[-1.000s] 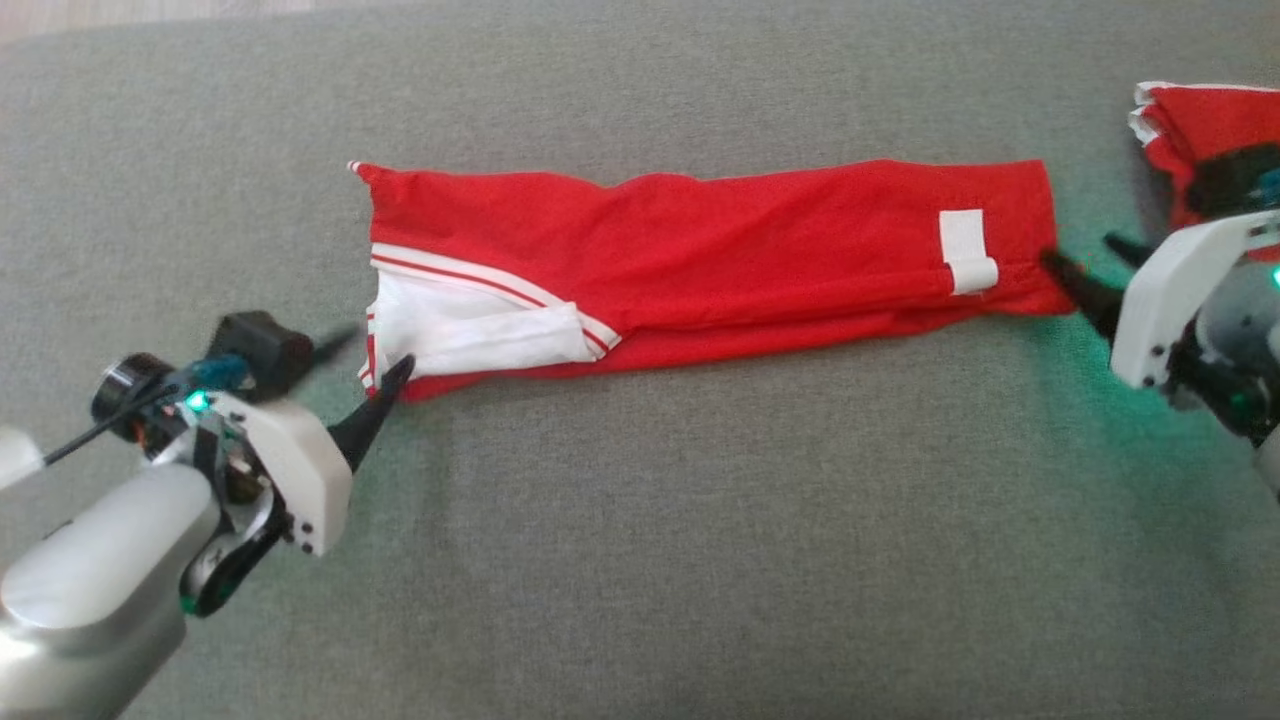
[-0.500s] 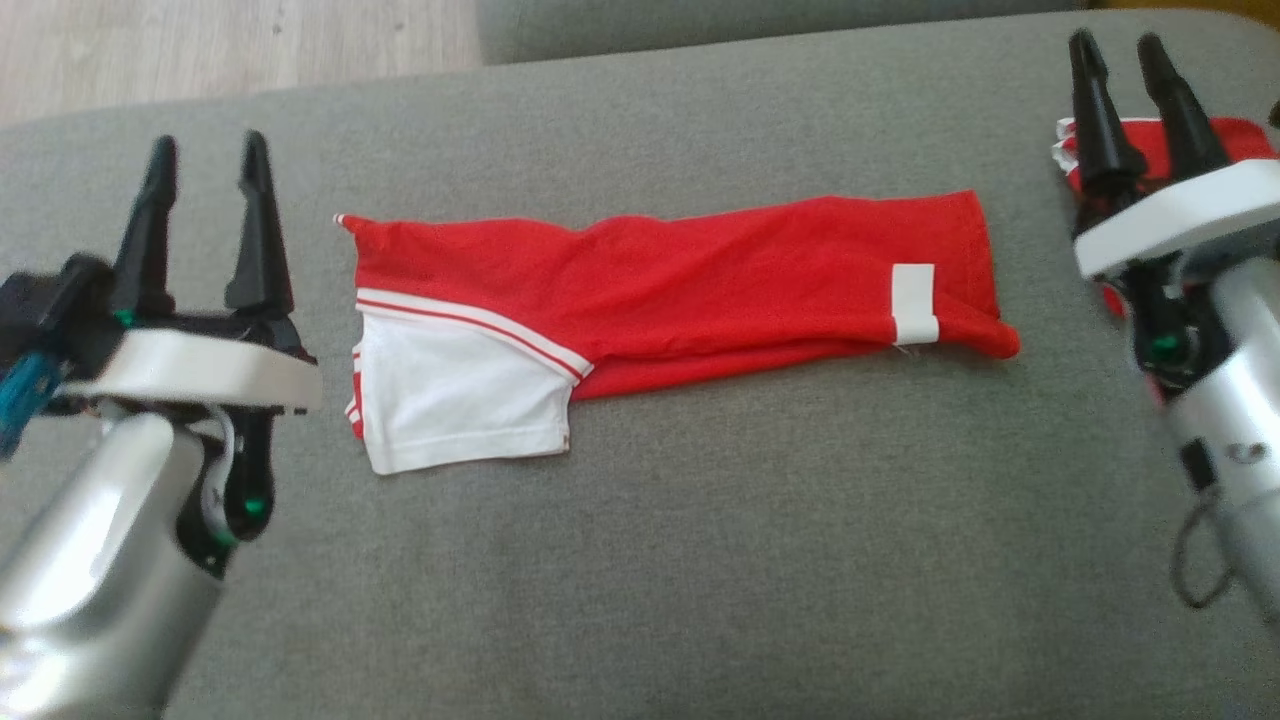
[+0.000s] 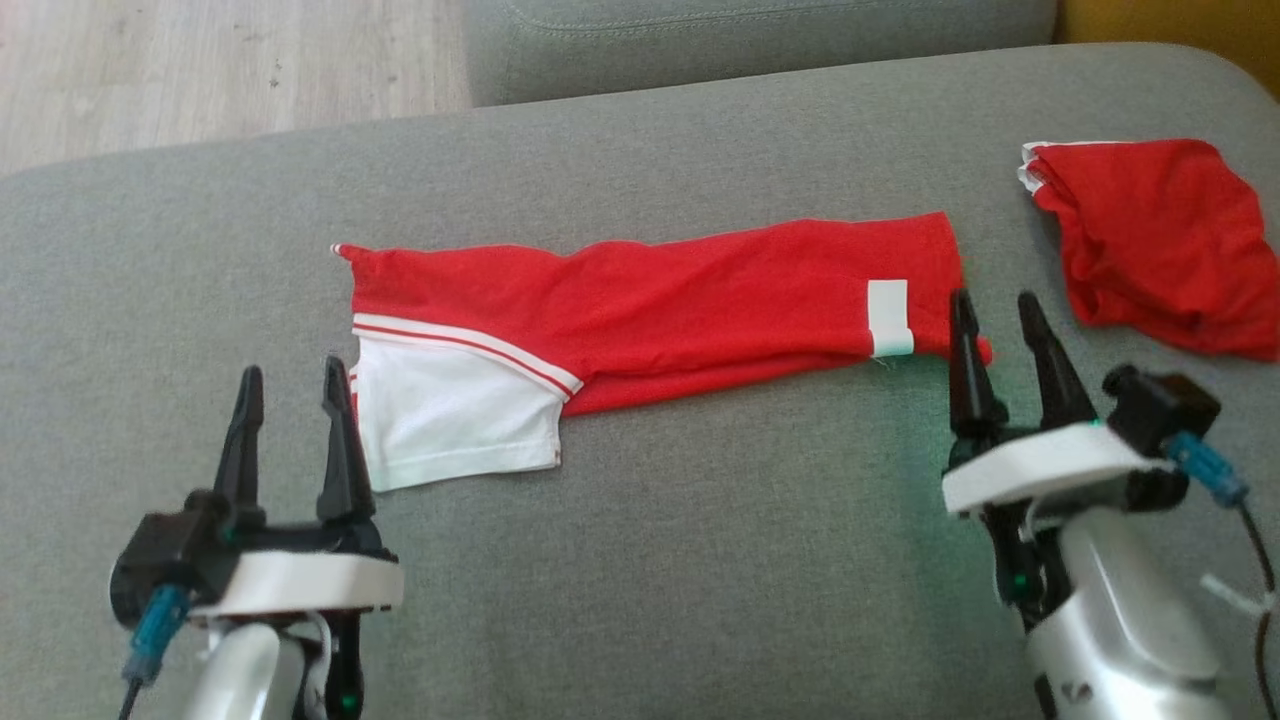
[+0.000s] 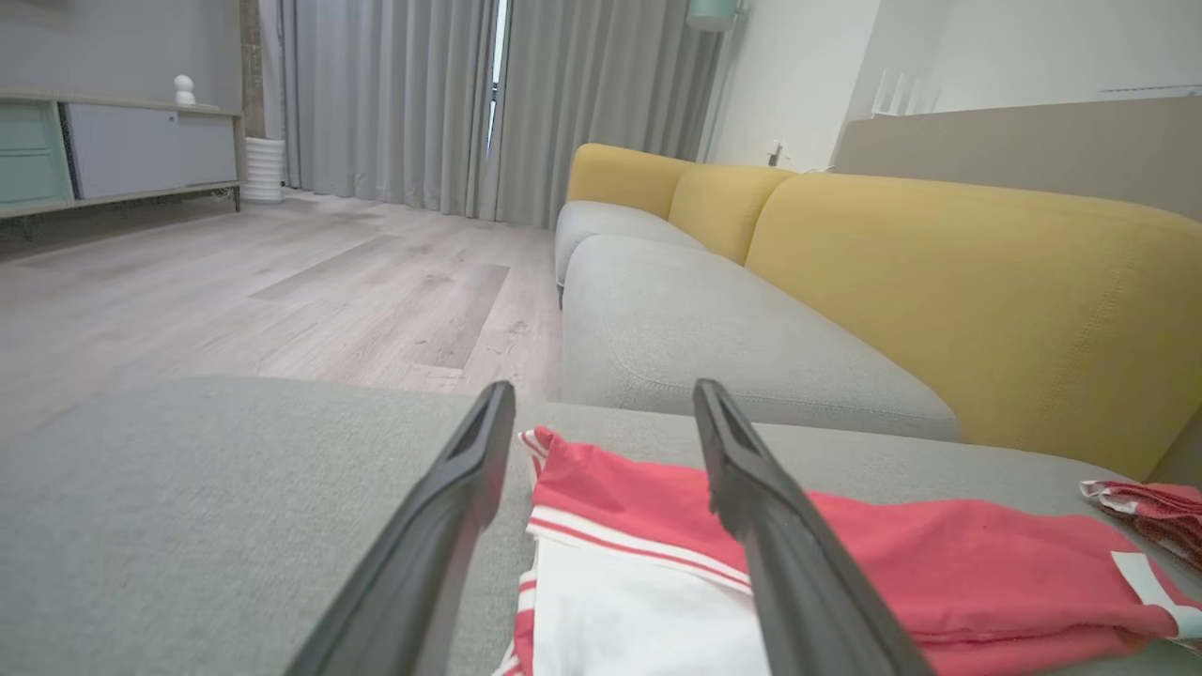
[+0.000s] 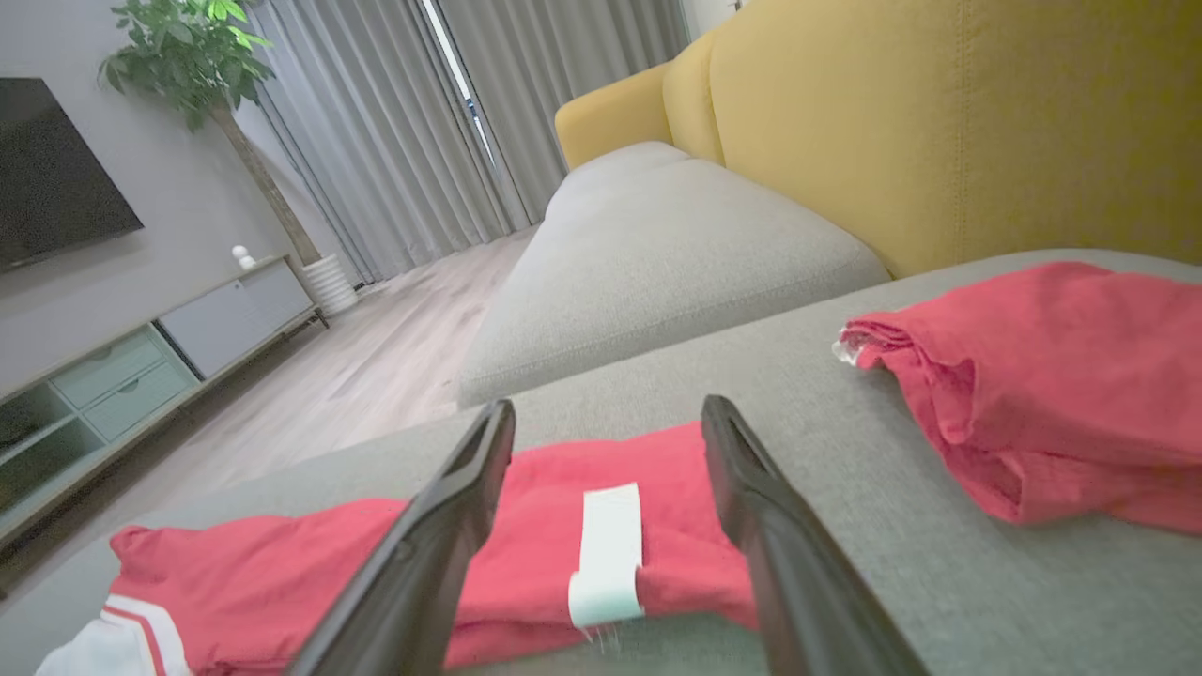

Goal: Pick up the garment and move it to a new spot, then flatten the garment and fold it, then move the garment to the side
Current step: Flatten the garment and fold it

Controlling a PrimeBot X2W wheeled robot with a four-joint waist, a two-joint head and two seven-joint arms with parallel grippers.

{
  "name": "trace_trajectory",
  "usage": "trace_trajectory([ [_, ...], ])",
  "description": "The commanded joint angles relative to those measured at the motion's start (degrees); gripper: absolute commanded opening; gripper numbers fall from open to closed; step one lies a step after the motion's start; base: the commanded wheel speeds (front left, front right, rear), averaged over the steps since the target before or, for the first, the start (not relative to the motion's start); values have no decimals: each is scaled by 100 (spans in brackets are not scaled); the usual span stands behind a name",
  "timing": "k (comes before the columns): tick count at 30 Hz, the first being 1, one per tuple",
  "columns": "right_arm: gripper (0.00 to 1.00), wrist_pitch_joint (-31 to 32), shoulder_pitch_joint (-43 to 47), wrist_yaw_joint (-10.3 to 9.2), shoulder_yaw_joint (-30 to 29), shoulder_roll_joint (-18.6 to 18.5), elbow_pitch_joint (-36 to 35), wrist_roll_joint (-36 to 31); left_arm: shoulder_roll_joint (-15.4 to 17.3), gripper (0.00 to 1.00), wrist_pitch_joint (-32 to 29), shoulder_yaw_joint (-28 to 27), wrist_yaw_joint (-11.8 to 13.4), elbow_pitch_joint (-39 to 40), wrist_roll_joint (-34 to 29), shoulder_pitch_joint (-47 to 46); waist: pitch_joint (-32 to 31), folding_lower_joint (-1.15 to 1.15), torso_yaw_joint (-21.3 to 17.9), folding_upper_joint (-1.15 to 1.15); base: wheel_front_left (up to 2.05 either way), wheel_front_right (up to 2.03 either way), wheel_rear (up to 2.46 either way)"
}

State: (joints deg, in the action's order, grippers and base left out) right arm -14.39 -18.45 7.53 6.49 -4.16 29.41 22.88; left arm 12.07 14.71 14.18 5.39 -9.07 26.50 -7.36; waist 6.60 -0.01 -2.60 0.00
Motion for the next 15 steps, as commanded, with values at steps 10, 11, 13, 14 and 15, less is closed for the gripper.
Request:
trace_trajectory([
  [10, 100, -48, -125, -4, -202, 124, -467, -481, -538, 100, 29, -982, -696, -40, -684, -196, 174, 1, 142, 0, 0, 0, 0],
  [11, 100, 6, -169, -4, -290, 125, -426, -532, -572, 100, 29, -1026, -749, -55, -740, -238, 221, 1, 173, 0, 0, 0, 0],
  [13, 100, 124, -278, -4, -466, 126, -310, -646, -636, 100, 29, -1095, -834, -94, -838, -311, 311, 1, 242, 0, 0, 0, 0],
  [14, 100, 215, -334, -4, -554, 126, -215, -703, -667, 100, 29, -1123, -876, -114, -876, -344, 353, 1, 282, 0, 0, 0, 0],
  [15, 100, 304, -393, -4, -639, 126, -110, -743, -695, 100, 29, -1150, -911, -134, -911, -372, 396, 1, 322, 0, 0, 0, 0],
])
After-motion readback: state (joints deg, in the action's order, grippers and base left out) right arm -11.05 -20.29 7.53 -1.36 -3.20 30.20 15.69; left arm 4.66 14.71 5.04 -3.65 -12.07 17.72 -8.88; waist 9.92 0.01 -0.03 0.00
